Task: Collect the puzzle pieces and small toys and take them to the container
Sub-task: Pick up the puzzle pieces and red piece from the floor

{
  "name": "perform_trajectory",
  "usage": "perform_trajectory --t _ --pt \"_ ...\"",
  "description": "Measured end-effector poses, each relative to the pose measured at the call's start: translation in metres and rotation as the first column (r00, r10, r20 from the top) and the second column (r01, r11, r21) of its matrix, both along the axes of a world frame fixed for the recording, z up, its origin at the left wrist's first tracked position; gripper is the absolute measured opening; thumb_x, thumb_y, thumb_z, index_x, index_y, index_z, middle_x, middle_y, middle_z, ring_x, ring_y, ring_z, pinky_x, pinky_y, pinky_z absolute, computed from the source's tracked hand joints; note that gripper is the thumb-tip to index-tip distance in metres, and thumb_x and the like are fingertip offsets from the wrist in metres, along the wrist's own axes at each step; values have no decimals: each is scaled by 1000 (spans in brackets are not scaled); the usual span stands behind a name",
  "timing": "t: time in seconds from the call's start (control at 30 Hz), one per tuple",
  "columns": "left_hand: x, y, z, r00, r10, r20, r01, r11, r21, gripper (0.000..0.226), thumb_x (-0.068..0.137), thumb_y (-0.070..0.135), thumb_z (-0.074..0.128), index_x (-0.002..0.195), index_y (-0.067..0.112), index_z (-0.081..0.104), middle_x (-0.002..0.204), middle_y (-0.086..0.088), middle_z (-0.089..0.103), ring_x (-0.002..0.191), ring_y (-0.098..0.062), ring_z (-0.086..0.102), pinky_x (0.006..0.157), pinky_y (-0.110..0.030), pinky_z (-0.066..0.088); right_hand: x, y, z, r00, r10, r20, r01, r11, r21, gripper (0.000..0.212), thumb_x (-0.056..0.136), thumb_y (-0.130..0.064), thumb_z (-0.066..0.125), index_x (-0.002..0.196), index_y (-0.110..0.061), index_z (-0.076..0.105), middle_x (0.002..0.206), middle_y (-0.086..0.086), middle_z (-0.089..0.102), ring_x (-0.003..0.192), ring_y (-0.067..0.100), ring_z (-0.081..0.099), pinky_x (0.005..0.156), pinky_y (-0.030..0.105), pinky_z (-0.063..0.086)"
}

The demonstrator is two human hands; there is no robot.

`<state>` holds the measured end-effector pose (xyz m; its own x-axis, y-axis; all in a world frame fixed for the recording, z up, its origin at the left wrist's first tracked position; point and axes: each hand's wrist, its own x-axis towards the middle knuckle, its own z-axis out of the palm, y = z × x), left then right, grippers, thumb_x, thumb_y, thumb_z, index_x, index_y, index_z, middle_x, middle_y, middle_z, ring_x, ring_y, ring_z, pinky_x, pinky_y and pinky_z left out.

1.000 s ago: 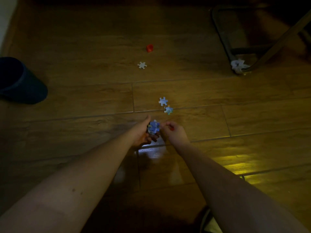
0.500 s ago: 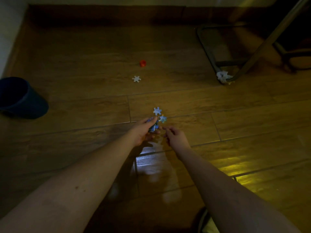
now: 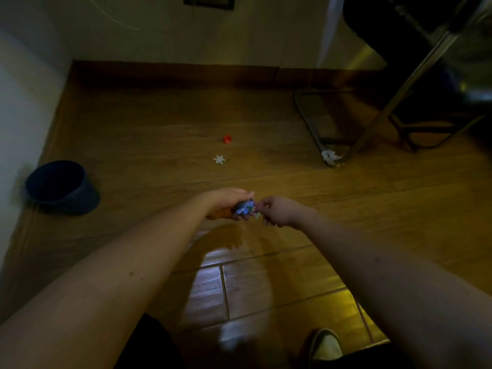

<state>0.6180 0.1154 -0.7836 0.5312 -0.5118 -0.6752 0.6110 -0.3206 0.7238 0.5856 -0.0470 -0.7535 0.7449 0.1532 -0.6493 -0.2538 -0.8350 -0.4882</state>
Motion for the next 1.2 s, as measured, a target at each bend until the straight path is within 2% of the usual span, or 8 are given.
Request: perform_trajectory --t 0.1,0.23,0.37,0.5,0.77,0.93,1.1,1.2 --pt "6 15 12 998 11 -59 -12 1000 -16 43 100 50 32 103 16 59 93 -7 68 70 -14 65 58 -23 49 16 8 38 982 176 -72 -184 975 -127 29 102 -21 40 122 -8 56 80 -2 63 61 6 54 49 19 38" --pt "18 26 18 995 12 -97 -23 994 -109 59 100 55 21 109 9 58 94 -14 66 66 -16 67 55 -24 53 34 9 81 925 378 -42 -372 874 -314 24 101 -22 43 118 -15 59 90 -4 66 68 6 60 56 17 42" --pt "32 23 8 995 48 -87 -57 992 -109 61 100 54 17 110 9 57 95 -16 66 67 -17 67 56 -23 55 51 3 80 907 418 -53 -414 862 -293 20 100 -25 47 113 -20 62 83 -10 65 64 1 57 55 15 42" --pt "42 28 -24 980 179 -86 -185 981 -62 56 102 49 20 104 11 60 90 -13 66 73 -20 64 60 -25 54 65 -12 -4 932 360 49 -344 918 -198 20 93 -31 60 103 -17 70 73 -10 63 59 0 52 45 6 34" --pt "34 24 -95 840 468 -275 -525 831 -187 36 101 35 36 109 8 60 99 -18 69 93 -30 66 76 -35 56 74 -35 -166 974 176 143 -125 942 -311 30 88 -39 63 110 -19 68 108 11 70 102 28 64 79 32 48" --pt "29 5 -130 721 596 -354 -664 740 -107 37 101 34 37 110 7 60 104 -19 66 95 -31 64 90 -42 50 79 -35 -214 982 95 166 -50 964 -260 55 85 -34 68 133 -21 46 130 11 49 111 33 58 89 39 48" --pt "14 10 -140 691 607 -393 -680 730 -70 39 101 36 38 115 7 60 108 -20 68 95 -29 66 81 -38 54 78 -32 -225 974 50 222 6 970 -244 48 84 -29 70 126 -19 49 129 8 44 106 32 59 87 41 47" --pt "13 17 -143 672 628 -391 -700 712 -60 39 100 36 38 116 7 59 108 -21 67 93 -29 67 75 -35 57 77 -35 -228 979 11 206 28 982 -186 38 81 -26 73 112 -17 53 117 9 55 100 31 60 80 35 46"
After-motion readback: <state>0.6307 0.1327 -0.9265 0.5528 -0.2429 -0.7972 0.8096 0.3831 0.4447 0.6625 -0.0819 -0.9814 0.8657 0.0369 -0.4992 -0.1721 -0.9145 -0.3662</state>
